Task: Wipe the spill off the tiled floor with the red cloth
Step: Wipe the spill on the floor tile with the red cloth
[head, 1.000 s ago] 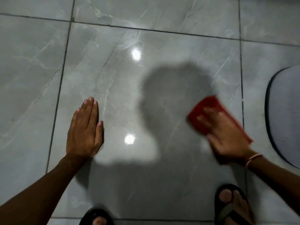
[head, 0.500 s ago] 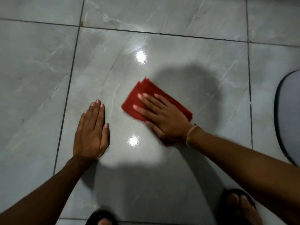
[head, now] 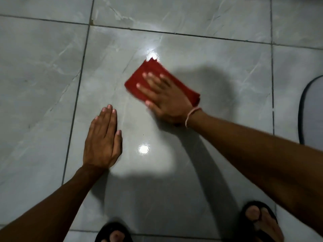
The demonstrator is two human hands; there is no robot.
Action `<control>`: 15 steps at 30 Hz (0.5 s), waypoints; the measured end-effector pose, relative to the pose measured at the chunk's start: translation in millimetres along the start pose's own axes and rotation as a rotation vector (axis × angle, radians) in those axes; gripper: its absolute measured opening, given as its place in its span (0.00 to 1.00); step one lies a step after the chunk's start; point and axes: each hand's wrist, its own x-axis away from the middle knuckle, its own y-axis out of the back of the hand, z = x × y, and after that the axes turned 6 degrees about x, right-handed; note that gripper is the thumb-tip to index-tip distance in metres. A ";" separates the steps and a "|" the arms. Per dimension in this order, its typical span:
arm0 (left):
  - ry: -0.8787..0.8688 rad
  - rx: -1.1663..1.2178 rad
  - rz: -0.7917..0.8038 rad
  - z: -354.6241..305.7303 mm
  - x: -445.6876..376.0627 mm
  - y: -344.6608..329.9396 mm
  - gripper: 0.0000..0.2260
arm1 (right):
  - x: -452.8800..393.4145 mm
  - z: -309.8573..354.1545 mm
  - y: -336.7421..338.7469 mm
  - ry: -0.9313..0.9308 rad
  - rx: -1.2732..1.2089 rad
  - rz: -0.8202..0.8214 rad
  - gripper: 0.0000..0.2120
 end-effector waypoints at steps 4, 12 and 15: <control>-0.003 0.012 0.002 1.3 -0.3 -0.3 0.28 | 128.2 8.8 -21.5 0.209 -0.037 0.016 0.27; -0.003 -0.005 -0.007 2.7 -0.6 -3.6 0.28 | 125.0 -130.2 -5.3 -0.288 0.001 0.022 0.28; -0.004 0.005 0.001 0.6 -1.7 -2.5 0.28 | 31.9 -95.1 0.1 -0.507 -0.034 -0.061 0.28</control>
